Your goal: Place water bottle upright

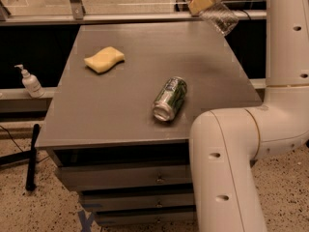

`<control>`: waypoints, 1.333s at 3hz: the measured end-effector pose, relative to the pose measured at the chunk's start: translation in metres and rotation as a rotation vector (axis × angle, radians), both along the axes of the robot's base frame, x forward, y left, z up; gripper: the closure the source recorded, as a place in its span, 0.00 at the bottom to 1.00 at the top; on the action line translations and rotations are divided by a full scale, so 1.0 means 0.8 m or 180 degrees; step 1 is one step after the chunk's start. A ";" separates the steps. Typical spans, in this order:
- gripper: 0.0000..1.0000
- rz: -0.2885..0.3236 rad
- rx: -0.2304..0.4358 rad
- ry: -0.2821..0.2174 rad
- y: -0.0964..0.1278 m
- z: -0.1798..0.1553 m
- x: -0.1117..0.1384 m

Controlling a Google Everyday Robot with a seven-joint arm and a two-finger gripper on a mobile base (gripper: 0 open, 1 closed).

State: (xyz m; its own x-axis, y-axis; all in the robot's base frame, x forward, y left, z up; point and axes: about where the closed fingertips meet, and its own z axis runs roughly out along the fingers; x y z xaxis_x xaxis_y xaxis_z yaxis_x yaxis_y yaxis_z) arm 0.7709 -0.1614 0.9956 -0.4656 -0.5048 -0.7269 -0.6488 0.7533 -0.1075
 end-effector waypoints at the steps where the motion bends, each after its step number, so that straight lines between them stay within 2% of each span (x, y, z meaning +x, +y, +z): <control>1: 1.00 0.0152 -0.0053 0.0213 0.024 0.006 -0.024; 2: 1.00 0.0277 0.0028 0.0391 0.049 0.001 -0.034; 4: 1.00 0.0355 0.0074 0.0643 0.078 -0.007 -0.047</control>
Offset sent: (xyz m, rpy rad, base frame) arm -0.1154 0.0432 -0.0383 -0.0810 0.4436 0.1993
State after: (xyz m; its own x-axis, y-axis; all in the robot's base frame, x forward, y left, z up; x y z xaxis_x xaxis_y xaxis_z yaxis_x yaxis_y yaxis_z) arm 0.7330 -0.0987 0.9897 -0.5452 -0.5455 -0.6365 -0.7347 0.6765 0.0496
